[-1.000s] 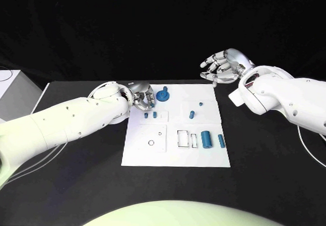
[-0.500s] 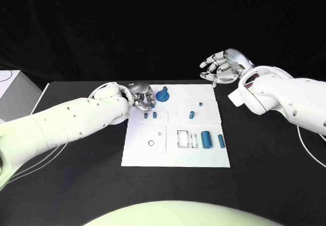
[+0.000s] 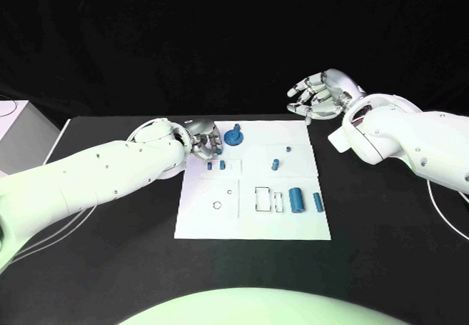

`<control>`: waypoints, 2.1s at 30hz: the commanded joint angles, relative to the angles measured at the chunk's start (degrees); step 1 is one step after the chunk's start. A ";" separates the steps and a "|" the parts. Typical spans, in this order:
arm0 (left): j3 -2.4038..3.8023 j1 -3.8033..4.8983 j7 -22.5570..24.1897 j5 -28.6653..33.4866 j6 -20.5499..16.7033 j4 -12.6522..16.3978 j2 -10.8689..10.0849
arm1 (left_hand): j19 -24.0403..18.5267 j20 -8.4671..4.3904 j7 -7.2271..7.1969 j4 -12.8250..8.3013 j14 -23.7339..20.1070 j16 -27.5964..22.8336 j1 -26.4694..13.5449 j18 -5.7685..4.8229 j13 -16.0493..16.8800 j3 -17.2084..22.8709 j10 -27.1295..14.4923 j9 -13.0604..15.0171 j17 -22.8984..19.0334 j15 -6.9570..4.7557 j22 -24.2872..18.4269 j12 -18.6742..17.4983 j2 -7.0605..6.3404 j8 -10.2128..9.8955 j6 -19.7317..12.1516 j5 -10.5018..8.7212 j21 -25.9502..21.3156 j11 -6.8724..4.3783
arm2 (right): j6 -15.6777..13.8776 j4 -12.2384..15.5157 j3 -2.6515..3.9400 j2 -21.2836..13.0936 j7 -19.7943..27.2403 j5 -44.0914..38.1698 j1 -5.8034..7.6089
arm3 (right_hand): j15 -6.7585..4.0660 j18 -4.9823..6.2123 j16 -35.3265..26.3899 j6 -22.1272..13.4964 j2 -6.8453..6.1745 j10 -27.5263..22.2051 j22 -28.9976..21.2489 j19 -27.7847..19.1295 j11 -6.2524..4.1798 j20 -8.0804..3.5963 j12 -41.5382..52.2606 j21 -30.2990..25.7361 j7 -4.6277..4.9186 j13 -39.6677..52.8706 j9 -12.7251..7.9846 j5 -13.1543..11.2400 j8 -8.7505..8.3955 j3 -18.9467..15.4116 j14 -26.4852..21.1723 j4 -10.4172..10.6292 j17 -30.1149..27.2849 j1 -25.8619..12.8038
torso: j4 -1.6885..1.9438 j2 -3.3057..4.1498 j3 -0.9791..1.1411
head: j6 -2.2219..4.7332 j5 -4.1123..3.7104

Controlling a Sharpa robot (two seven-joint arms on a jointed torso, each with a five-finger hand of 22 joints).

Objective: Assemble the parts on the task board

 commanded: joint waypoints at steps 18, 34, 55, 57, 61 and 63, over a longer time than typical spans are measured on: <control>-0.11 -0.12 -0.48 -0.14 -0.36 0.30 -0.69 | -2.85 0.28 1.06 -0.99 -2.73 -1.05 -1.34 0.00 0.26 -0.03 -0.77 -0.77 -2.87 0.71 -2.62 -2.05 -1.41 -4.73 -5.56 -0.25 -2.64 0.91 | 0.59 -0.01 0.02 0.00 0.25 -0.71 -0.02 | 0.42 0.56 -1.38 0.04 0.00 -1.32 -0.78 0.92 0.40 0.26 -4.20 -1.62 0.64 -3.42 -0.36 0.27 -0.53 0.13 0.23 -1.19 -0.46 -1.32 | 0.00 0.01 0.00 | 0.06 0.02; 0.75 -0.17 1.09 4.72 -4.77 0.06 -2.55 | -6.40 0.51 1.43 -0.84 -7.34 -3.88 -1.44 1.01 0.34 0.13 -2.64 -0.52 -10.43 1.16 -6.78 -2.92 -1.16 -5.15 -5.84 -0.21 -6.63 1.54 | 6.07 -0.51 0.01 -0.38 -2.40 -6.67 -0.04 | 0.44 0.18 5.82 1.08 0.58 -1.21 2.38 5.23 0.88 0.01 -12.64 2.09 0.78 -10.22 -1.00 -4.40 -1.60 2.99 4.63 -5.16 8.48 0.96 | -0.17 -0.08 -0.01 | 1.10 -0.36; 8.52 -6.29 21.99 64.02 7.35 12.23 -14.83 | -26.00 8.33 1.04 3.45 -24.82 -56.67 -3.38 2.77 -3.07 -5.89 1.52 1.88 -40.99 6.40 -40.38 -16.79 -0.26 -4.43 -6.08 -0.33 -52.84 4.78 | 10.96 -1.68 -0.60 -0.89 -7.56 -42.83 -3.92 | 0.36 -1.10 9.84 5.15 0.10 1.21 12.05 6.62 0.50 -0.40 -19.52 12.45 -0.45 -16.29 -1.40 -7.15 -2.55 5.69 5.89 -8.14 12.97 0.79 | 0.29 -0.33 -0.15 | 4.38 -4.75; 9.37 -7.25 22.61 65.45 8.15 13.71 -15.42 | -25.15 8.79 0.81 3.77 -25.50 -60.64 -2.99 2.59 -3.15 -6.86 1.78 1.82 -41.24 7.22 -44.09 -19.45 -0.40 -4.90 -5.85 -0.34 -56.79 5.05 | 10.81 -1.62 -0.63 -0.82 -7.94 -44.48 -4.29 | 0.39 -1.12 9.87 5.29 -0.04 1.12 12.21 6.59 0.53 -0.37 -19.92 12.56 -0.47 -16.58 -1.42 -7.22 -2.61 5.70 5.89 -8.16 12.99 0.66 | 0.36 -0.29 -0.18 | 4.68 -4.77; 10.63 -8.79 23.69 67.30 8.16 16.20 -16.40 | -24.12 9.41 0.81 3.93 -26.89 -65.48 -2.18 2.55 -3.16 -8.23 1.54 1.57 -42.25 8.14 -48.24 -22.49 0.15 -5.59 -5.26 -0.27 -60.93 5.74 | 10.76 -1.63 -0.69 -0.33 -8.50 -46.59 -5.04 | 0.45 -1.16 10.01 5.47 -0.21 0.88 12.54 6.60 0.61 -0.32 -20.55 12.86 -0.48 -17.02 -1.44 -7.26 -2.72 5.71 5.92 -8.19 13.14 0.47 | 0.36 -0.26 -0.27 | 4.84 -4.68; 10.92 -9.19 24.02 67.65 7.85 16.81 -16.67 | -23.87 9.47 0.92 3.95 -27.17 -66.37 -2.04 2.53 -3.15 -8.48 1.61 1.48 -42.55 8.30 -48.94 -22.92 0.25 -5.78 -5.21 -0.26 -61.58 5.83 | 10.75 -1.67 -0.71 0.04 -8.63 -46.99 -5.32 | 0.47 -1.17 10.07 5.55 -0.22 0.84 12.62 6.60 0.63 -0.30 -20.71 12.93 -0.48 -17.14 -1.45 -7.22 -2.73 5.72 5.94 -8.17 13.21 0.41 | 0.18 -0.29 -0.19 | 4.97 -4.56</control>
